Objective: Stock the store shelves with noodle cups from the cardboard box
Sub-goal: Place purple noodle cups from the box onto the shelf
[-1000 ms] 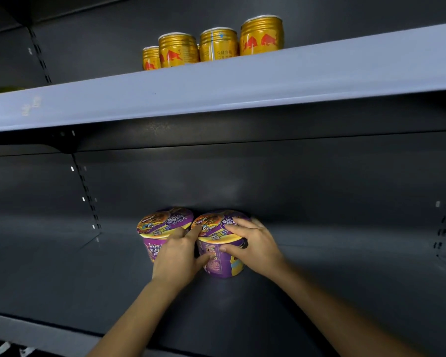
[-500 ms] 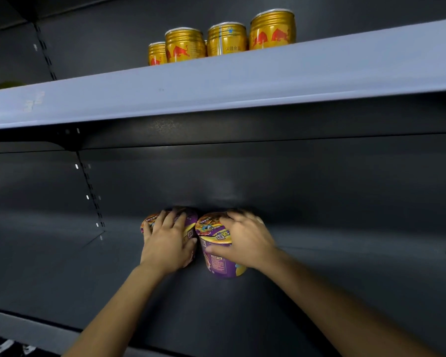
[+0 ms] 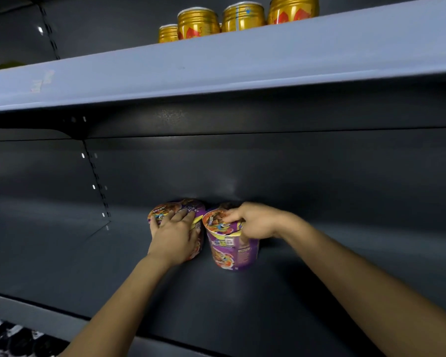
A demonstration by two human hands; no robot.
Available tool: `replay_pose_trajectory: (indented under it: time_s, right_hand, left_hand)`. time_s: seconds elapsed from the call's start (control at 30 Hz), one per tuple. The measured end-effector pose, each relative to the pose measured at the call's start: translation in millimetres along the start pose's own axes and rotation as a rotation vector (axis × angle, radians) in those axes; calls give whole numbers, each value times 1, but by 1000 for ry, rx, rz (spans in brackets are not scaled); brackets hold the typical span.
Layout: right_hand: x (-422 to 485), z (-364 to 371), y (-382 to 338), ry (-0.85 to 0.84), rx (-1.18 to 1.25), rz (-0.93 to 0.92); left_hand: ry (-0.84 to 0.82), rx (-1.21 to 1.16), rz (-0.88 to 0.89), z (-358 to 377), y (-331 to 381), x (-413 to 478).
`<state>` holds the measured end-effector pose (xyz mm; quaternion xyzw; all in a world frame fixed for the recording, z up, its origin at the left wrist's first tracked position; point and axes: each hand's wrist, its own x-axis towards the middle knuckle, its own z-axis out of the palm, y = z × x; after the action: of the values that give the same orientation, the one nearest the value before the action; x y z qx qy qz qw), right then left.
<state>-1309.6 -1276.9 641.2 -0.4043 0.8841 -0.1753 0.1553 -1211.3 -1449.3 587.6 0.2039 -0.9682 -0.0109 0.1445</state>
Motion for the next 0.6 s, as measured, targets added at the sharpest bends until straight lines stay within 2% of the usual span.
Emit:
replay_pose_trajectory:
  time_s: [0.2,0.4,0.5,0.6]
  right_hand:
    - [-3,-8,5,-90,93,-10]
    - [11,6,-12,112,72,7]
    - [20,15,-16,146,-84,35]
    - [19,14,-19,120,-91,37]
  left_hand:
    - [-23,20,-1,-1,1,1]
    - [-24,33,-4,0,1,1]
    - [-34,30,-1,-1,1,1]
    - [-35,25,3,-1,1,1]
